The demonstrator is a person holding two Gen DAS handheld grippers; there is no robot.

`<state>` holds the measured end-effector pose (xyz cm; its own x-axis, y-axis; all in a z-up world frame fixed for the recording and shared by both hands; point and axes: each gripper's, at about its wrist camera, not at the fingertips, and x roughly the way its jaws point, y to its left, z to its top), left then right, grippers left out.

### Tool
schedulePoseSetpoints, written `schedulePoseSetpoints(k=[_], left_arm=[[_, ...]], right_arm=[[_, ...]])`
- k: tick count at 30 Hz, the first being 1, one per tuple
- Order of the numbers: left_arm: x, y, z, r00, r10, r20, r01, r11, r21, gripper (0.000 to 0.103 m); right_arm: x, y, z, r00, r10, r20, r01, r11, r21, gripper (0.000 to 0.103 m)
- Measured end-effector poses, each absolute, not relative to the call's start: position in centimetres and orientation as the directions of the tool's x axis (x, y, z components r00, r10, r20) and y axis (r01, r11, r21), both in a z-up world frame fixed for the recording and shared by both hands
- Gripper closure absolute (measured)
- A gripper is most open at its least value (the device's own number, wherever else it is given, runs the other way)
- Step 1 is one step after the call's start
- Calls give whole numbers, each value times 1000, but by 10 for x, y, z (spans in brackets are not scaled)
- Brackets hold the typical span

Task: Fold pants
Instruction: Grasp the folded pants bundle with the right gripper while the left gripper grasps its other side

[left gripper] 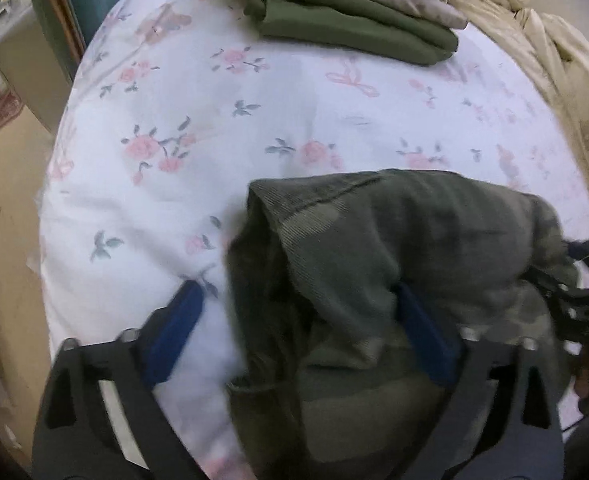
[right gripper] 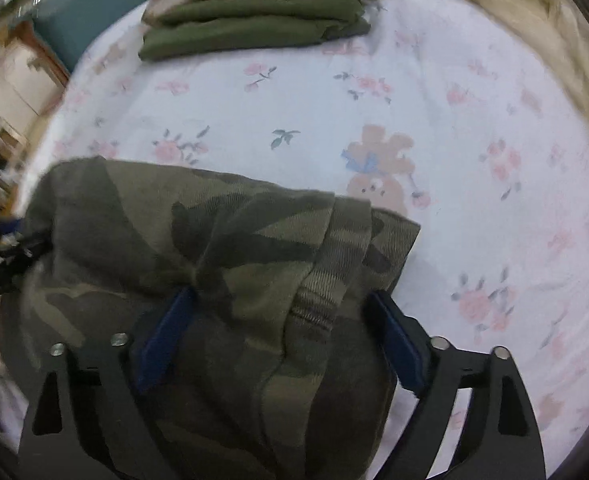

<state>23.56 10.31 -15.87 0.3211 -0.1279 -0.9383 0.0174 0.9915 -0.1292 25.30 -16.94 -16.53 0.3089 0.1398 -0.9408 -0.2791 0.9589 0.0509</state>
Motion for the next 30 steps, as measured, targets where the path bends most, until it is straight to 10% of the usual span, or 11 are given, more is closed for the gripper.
schedulePoseSetpoints(k=[3,16,30], left_arm=[[235,100,-147,319,-100,-943,13,995,-102,9],[189,136,-136,326,-375,-868,-106,898,-428,12],[193,130,-132,344,-464,-816,-53,859,-510,14]], right_arm=[[246,-166,-157,355,104,-929,-281,960,0,8],[228,-285,-150,312,575,-756,-20,800,600,7],[225,-236,-186,203,641,-740,-125,766,630,20]])
